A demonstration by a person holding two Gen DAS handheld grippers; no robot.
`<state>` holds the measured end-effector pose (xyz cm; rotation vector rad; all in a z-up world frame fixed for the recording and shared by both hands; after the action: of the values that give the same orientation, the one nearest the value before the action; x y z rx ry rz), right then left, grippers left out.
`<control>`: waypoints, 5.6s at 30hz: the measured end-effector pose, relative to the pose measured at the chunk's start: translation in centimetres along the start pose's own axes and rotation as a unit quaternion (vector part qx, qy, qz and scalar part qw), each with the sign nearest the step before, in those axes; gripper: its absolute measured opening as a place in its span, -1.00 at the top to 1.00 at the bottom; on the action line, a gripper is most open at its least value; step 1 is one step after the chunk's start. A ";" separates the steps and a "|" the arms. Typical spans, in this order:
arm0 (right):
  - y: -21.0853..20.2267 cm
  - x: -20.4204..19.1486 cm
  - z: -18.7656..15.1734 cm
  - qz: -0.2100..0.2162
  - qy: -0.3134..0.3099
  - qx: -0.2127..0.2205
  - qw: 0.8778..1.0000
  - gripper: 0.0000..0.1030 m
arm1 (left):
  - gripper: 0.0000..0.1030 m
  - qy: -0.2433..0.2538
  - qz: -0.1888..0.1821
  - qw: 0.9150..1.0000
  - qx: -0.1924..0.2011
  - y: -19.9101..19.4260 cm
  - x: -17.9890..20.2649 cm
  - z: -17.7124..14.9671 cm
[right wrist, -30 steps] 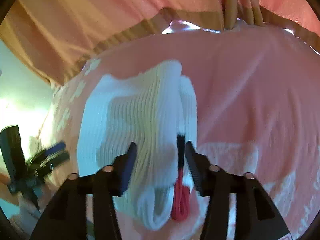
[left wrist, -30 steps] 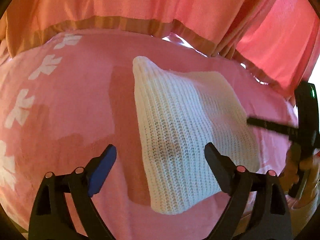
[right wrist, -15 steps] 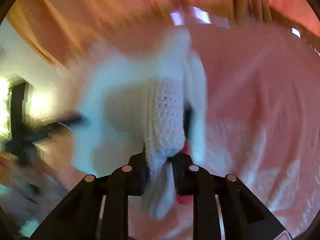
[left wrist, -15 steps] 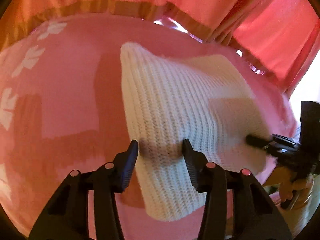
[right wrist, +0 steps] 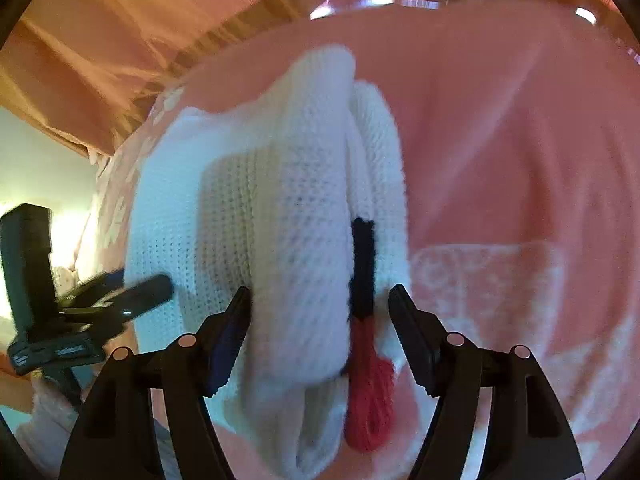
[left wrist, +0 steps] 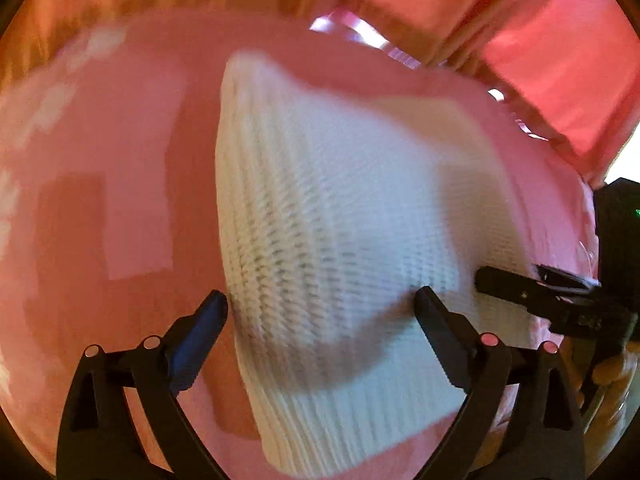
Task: Fold small clothes
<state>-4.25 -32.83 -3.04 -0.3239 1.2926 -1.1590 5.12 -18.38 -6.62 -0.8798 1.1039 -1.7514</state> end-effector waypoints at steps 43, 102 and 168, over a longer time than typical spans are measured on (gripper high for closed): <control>-11.5 -8.0 -0.6 0.014 -0.053 0.175 0.983 0.52 | 0.07 0.020 -0.142 0.987 0.075 -9.6 0.5 2.3; 3.3 -21.3 13.8 0.113 -0.178 0.096 0.973 0.09 | -0.15 -0.098 -0.144 0.972 0.160 -8.6 -22.9 12.6; 15.4 -20.6 18.5 0.037 -0.245 -0.049 0.967 -0.04 | 0.77 -0.161 0.073 0.953 0.245 -20.5 -27.7 -0.8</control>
<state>22.29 -16.68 3.06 -0.5905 0.9164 -0.8787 8.87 12.20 8.97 -0.7173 0.4747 -1.5863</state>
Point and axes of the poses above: each gripper's, at about its wrist camera, not at the fingertips, and y roughly the way its jaws point, x to its right, z to its top, the point moved 2 cm from there along y, roughly the way its jaws point, and after that the axes turned 13 degrees about z, right-handed, at the moved point
